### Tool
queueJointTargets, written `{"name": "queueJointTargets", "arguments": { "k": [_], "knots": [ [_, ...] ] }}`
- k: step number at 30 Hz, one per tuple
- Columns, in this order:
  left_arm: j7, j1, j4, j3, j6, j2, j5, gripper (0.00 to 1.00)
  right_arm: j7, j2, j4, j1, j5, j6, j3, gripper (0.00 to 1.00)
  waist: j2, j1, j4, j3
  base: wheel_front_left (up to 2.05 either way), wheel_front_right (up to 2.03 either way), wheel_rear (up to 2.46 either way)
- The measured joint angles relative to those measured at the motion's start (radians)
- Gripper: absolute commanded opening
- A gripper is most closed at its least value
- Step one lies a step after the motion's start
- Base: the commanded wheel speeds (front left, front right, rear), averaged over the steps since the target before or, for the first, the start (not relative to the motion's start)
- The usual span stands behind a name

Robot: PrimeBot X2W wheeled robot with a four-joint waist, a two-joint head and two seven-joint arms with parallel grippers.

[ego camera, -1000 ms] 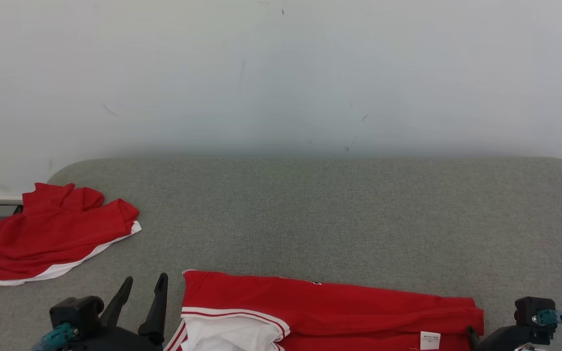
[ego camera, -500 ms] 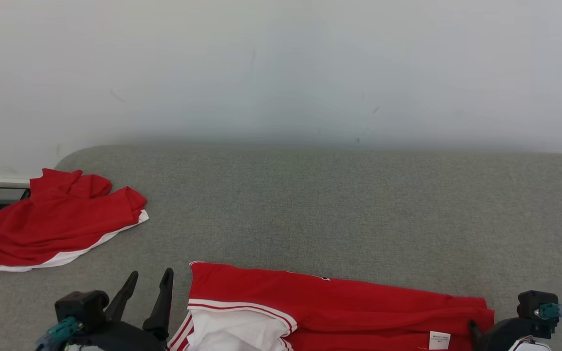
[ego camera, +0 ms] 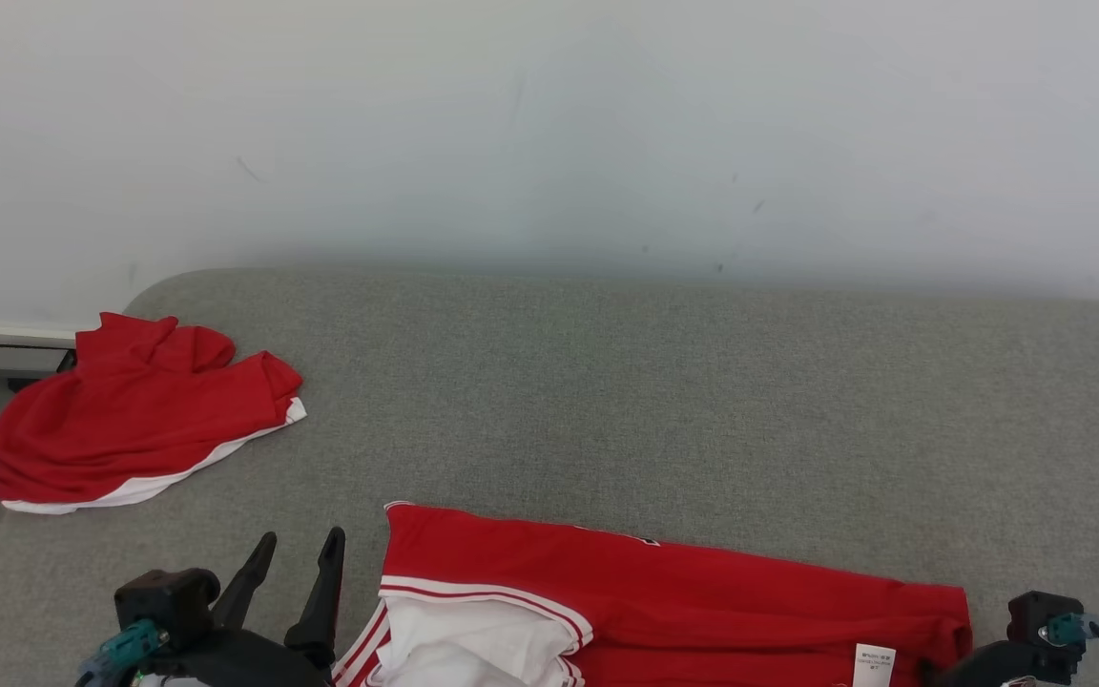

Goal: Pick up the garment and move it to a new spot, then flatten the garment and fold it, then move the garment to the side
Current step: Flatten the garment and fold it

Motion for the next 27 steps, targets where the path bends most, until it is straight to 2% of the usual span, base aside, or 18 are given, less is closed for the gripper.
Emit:
{"name": "queueJointTargets", "arguments": {
  "k": [1,4,5,6,8,11,20,22,23,24,27],
  "knots": [
    [0.000,0.000,0.000,-0.002,0.000,0.000,0.000,1.00,-0.002,0.000,0.006,0.000,0.000,0.000,-0.001,1.00,0.0000,0.0000,0.001,0.000,0.00,0.00,0.00],
    [0.003,0.000,0.000,-0.003,-0.002,0.000,0.000,1.00,-0.007,0.002,0.026,-0.001,0.002,0.000,-0.011,0.92,0.0000,0.0000,0.004,0.001,0.00,0.00,0.00],
    [0.003,0.000,0.000,-0.003,-0.007,0.001,0.000,1.00,-0.007,0.007,0.031,-0.005,0.012,0.000,-0.020,0.80,0.0000,0.0000,0.005,0.001,0.00,0.00,0.00],
    [0.003,0.000,0.000,-0.004,-0.007,0.001,0.000,1.00,-0.007,0.011,0.037,-0.009,0.024,0.000,-0.025,0.74,0.0000,0.0000,0.006,0.001,0.00,0.00,0.00],
    [0.003,0.000,0.001,-0.004,-0.007,0.002,0.000,1.00,-0.008,0.016,0.051,-0.020,0.027,-0.001,-0.027,0.70,0.0000,0.0000,0.008,0.000,0.00,0.00,0.00],
    [0.003,0.000,0.002,-0.005,-0.007,0.002,0.002,1.00,-0.016,0.018,0.059,-0.022,0.034,-0.005,-0.031,0.51,0.0000,0.0000,0.011,0.000,0.00,0.00,0.00],
    [0.008,0.000,0.002,-0.007,-0.007,0.002,0.003,1.00,-0.025,0.021,0.089,-0.041,0.035,-0.008,-0.035,0.46,0.0000,0.0000,0.018,0.001,0.00,0.00,0.00],
    [0.008,0.000,0.002,-0.007,-0.007,0.002,0.003,1.00,-0.026,0.021,0.092,-0.042,0.035,-0.008,-0.035,0.35,0.0000,0.0000,0.018,0.001,0.00,0.00,0.00],
    [0.008,0.000,0.002,-0.008,-0.007,0.002,0.003,1.00,-0.026,0.021,0.094,-0.043,0.035,-0.007,-0.035,0.08,0.0000,0.0000,0.017,0.002,0.00,0.00,0.00],
    [0.009,0.000,0.002,-0.008,-0.007,0.002,0.003,1.00,-0.026,0.022,0.096,-0.045,0.035,-0.007,-0.035,0.00,0.0000,0.0000,0.017,0.002,0.00,0.00,0.00],
    [0.009,0.000,0.002,-0.009,-0.007,0.002,0.003,1.00,-0.029,0.023,0.103,-0.052,0.035,-0.007,-0.036,0.00,0.0000,0.0000,0.017,0.003,0.00,0.00,0.00]
  ]
}}
